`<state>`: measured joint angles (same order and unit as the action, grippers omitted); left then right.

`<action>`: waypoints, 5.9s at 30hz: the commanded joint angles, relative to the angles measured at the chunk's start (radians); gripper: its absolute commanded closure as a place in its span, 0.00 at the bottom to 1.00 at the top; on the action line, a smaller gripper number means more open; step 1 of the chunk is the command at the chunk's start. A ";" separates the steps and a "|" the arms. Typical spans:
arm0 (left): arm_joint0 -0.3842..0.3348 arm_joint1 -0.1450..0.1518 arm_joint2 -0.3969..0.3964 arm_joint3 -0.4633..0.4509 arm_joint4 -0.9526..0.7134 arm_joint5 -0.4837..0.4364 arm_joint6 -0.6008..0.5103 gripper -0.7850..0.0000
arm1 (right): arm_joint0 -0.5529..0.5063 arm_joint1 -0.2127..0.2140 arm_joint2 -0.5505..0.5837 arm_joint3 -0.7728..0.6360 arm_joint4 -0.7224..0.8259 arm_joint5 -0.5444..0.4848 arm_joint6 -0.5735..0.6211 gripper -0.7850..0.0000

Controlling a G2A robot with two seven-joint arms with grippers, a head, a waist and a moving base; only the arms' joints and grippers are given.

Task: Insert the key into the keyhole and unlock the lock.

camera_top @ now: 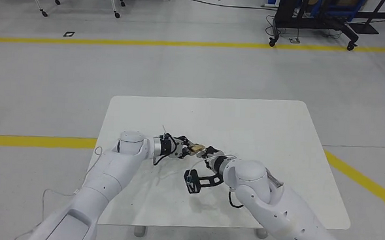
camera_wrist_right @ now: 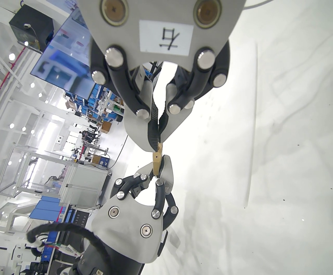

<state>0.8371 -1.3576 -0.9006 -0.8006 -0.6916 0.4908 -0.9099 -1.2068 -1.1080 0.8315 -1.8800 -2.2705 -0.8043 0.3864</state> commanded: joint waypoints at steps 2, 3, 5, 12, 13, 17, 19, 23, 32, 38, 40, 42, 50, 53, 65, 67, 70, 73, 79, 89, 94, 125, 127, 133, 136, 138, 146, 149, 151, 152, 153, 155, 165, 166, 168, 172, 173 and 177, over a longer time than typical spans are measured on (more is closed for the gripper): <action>0.002 0.000 -0.001 -0.001 -0.003 -0.002 -0.005 1.00 | -0.001 -0.003 0.001 0.002 0.002 0.005 0.001 1.00; 0.002 0.000 -0.001 0.000 -0.003 -0.003 -0.006 1.00 | -0.001 -0.003 0.001 0.002 0.002 0.006 0.001 1.00; 0.002 -0.001 -0.001 0.000 -0.004 -0.002 -0.008 1.00 | -0.002 -0.005 0.003 0.005 0.002 0.008 0.002 1.00; 0.003 -0.002 -0.003 0.003 -0.015 -0.004 -0.023 1.00 | 0.002 -0.011 0.005 0.022 0.004 0.014 0.001 1.00; 0.003 -0.003 -0.003 0.003 -0.015 -0.004 -0.023 1.00 | 0.002 -0.012 0.006 0.022 0.004 0.016 0.003 1.00; 0.004 -0.005 -0.001 0.002 -0.018 -0.005 -0.023 1.00 | -0.001 -0.015 0.015 0.024 0.016 0.024 0.004 0.30; 0.004 -0.005 -0.004 0.002 -0.023 -0.010 -0.018 1.00 | -0.005 -0.016 0.026 0.019 0.026 0.032 0.011 0.00; 0.005 -0.005 -0.015 0.006 -0.036 -0.019 -0.012 1.00 | -0.027 -0.014 0.058 -0.020 0.036 0.054 0.040 0.00; 0.029 -0.007 -0.056 -0.021 -0.085 -0.120 0.065 1.00 | -0.027 -0.014 0.058 -0.020 0.036 0.054 0.040 0.00; 0.055 -0.002 -0.078 -0.067 -0.057 -0.222 0.131 1.00 | -0.050 -0.005 0.133 0.009 0.135 0.103 -0.108 0.97; 0.067 0.000 -0.086 -0.088 -0.043 -0.259 0.154 1.00 | -0.062 0.000 0.166 0.004 0.172 0.098 -0.163 1.00; 0.079 0.003 -0.095 -0.109 -0.031 -0.291 0.174 1.00 | -0.074 0.009 0.207 0.006 0.207 0.087 -0.234 1.00; 0.119 0.017 -0.097 -0.213 0.129 -0.418 0.230 1.00 | -0.044 0.033 0.242 0.075 0.238 -0.196 -0.357 1.00; 0.142 0.026 -0.102 -0.265 0.215 -0.507 0.252 1.00 | -0.015 0.031 0.226 0.111 0.283 -0.208 -0.381 1.00; 0.184 0.037 -0.104 -0.336 0.285 -0.515 0.191 1.00 | 0.034 0.035 0.203 0.210 0.321 -0.147 -0.466 1.00; 0.183 0.037 -0.103 -0.337 0.292 -0.520 0.185 1.00 | 0.042 0.034 0.196 0.231 0.329 -0.139 -0.476 1.00; 0.184 0.038 -0.103 -0.337 0.299 -0.527 0.178 1.00 | 0.051 0.033 0.192 0.250 0.335 -0.125 -0.486 1.00; 0.183 0.038 -0.104 -0.338 0.310 -0.528 0.180 1.00 | 0.052 0.033 0.193 0.262 0.350 -0.105 -0.496 1.00; 0.187 0.037 -0.100 -0.347 0.332 -0.546 0.188 1.00 | 0.045 0.033 0.205 0.286 0.398 -0.073 -0.488 1.00; 0.184 0.035 -0.108 -0.334 0.309 -0.559 0.173 1.00 | 0.034 0.038 0.229 0.276 0.433 -0.032 -0.513 0.00; 0.183 0.028 -0.131 -0.295 0.213 -0.465 0.236 1.00 | 0.020 0.044 0.242 0.250 0.426 -0.035 -0.513 0.00; 0.147 0.008 -0.090 -0.256 0.238 -0.404 0.227 1.00 | -0.028 0.038 0.212 0.203 0.293 0.187 -0.384 0.81; 0.147 0.008 -0.090 -0.256 0.240 -0.405 0.224 1.00 | -0.028 0.038 0.213 0.203 0.294 0.186 -0.381 0.80; 0.148 0.008 -0.089 -0.261 0.254 -0.414 0.219 1.00 | -0.026 0.037 0.213 0.202 0.299 0.179 -0.374 0.86; 0.150 0.008 -0.088 -0.265 0.261 -0.417 0.214 1.00 | -0.025 0.036 0.215 0.205 0.308 0.176 -0.371 0.90; 0.151 0.008 -0.089 -0.267 0.263 -0.418 0.212 1.00 | -0.023 0.036 0.217 0.207 0.312 0.176 -0.372 0.95; 0.151 0.007 -0.097 -0.264 0.257 -0.413 0.214 1.00 | -0.034 0.039 0.229 0.198 0.301 0.186 -0.377 0.87; 0.153 0.007 -0.098 -0.265 0.261 -0.416 0.214 1.00 | -0.038 0.040 0.233 0.197 0.302 0.187 -0.380 0.83; 0.153 0.007 -0.098 -0.266 0.262 -0.416 0.212 1.00 | -0.039 0.040 0.233 0.198 0.301 0.185 -0.380 0.80; 0.153 0.007 -0.098 -0.266 0.262 -0.417 0.211 1.00 | -0.039 0.040 0.233 0.199 0.301 0.185 -0.380 0.80; 0.153 0.007 -0.098 -0.266 0.263 -0.419 0.211 1.00 | -0.039 0.040 0.231 0.199 0.300 0.185 -0.380 0.80; 0.154 0.007 -0.098 -0.268 0.264 -0.422 0.208 1.00 | -0.037 0.039 0.229 0.202 0.301 0.182 -0.380 0.80; 0.158 0.007 -0.098 -0.276 0.281 -0.451 0.192 1.00 | -0.032 0.036 0.236 0.221 0.350 0.174 -0.375 1.00; 0.159 0.007 -0.099 -0.277 0.283 -0.454 0.192 1.00 | -0.032 0.035 0.240 0.224 0.365 0.171 -0.376 1.00; 0.160 0.007 -0.099 -0.280 0.290 -0.465 0.190 1.00 | -0.031 0.035 0.248 0.237 0.400 0.162 -0.383 1.00; 0.166 0.009 -0.100 -0.292 0.314 -0.502 0.195 1.00 | -0.022 0.033 0.267 0.276 0.490 0.127 -0.411 1.00; 0.167 0.010 -0.101 -0.295 0.321 -0.513 0.198 1.00 | -0.018 0.033 0.272 0.287 0.516 0.113 -0.419 1.00; 0.178 0.012 -0.105 -0.313 0.343 -0.553 0.209 1.00 | -0.006 0.030 0.295 0.348 0.659 0.054 -0.473 1.00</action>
<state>1.0117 -1.3466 -1.0042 -1.1080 -0.3561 -0.0500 -0.7054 -1.2158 -1.0768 1.1218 -1.5486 -1.6641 -0.7273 -0.0629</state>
